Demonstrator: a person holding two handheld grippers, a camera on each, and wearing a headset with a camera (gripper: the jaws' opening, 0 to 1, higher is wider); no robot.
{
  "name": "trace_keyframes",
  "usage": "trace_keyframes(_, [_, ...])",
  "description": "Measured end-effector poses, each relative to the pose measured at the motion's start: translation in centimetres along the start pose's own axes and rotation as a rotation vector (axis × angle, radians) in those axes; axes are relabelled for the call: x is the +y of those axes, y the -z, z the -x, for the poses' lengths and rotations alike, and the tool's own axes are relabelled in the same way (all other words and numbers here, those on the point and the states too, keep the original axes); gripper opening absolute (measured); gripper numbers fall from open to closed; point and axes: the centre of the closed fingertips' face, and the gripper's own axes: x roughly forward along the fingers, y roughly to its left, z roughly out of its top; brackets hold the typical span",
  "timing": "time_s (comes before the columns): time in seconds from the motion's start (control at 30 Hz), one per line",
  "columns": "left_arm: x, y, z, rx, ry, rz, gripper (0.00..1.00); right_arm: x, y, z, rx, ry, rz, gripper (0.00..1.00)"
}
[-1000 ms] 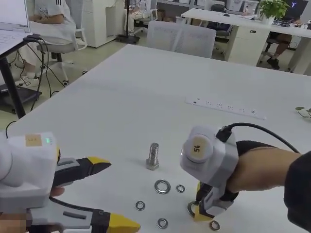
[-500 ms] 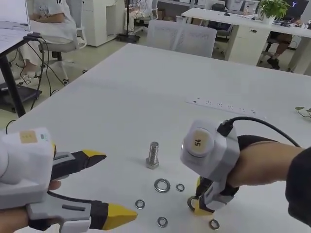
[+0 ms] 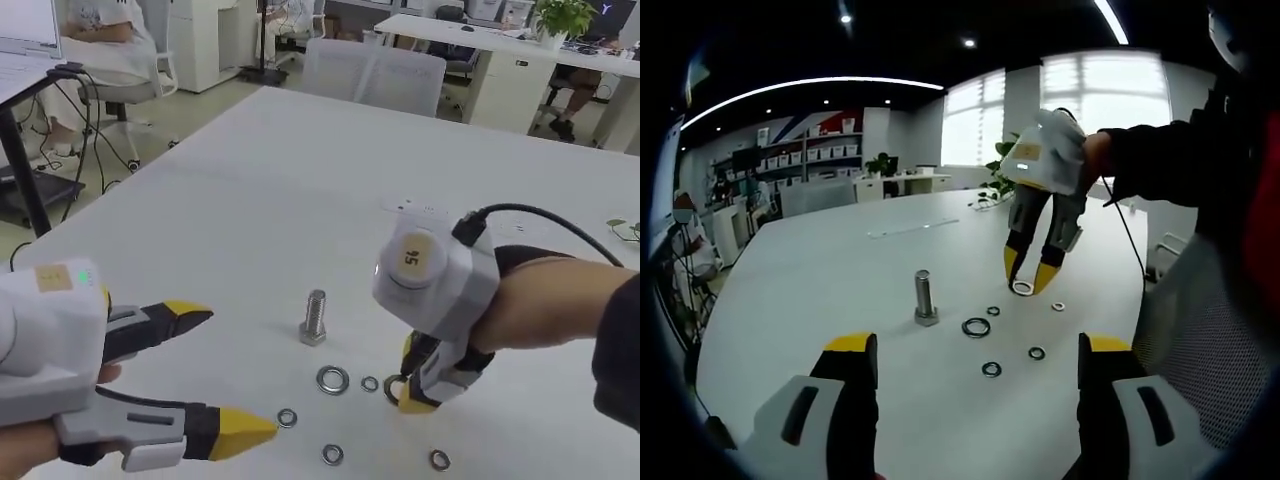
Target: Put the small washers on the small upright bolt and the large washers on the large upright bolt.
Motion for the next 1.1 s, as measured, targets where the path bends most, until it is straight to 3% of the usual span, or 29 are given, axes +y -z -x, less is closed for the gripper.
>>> trace_keyframes(0.73, [1.6, 0.2, -0.1, -0.005, -0.058, -0.015, 0.79, -4.4, -4.4, 4.3, -0.05, 0.085, 0.068, 0.23])
trace_keyframes(1.1, [2.3, 0.5, 0.0, -0.01, -0.083, -0.002, 0.78, -5.7, -7.4, 4.9, -0.078, 0.086, 0.117, 0.23])
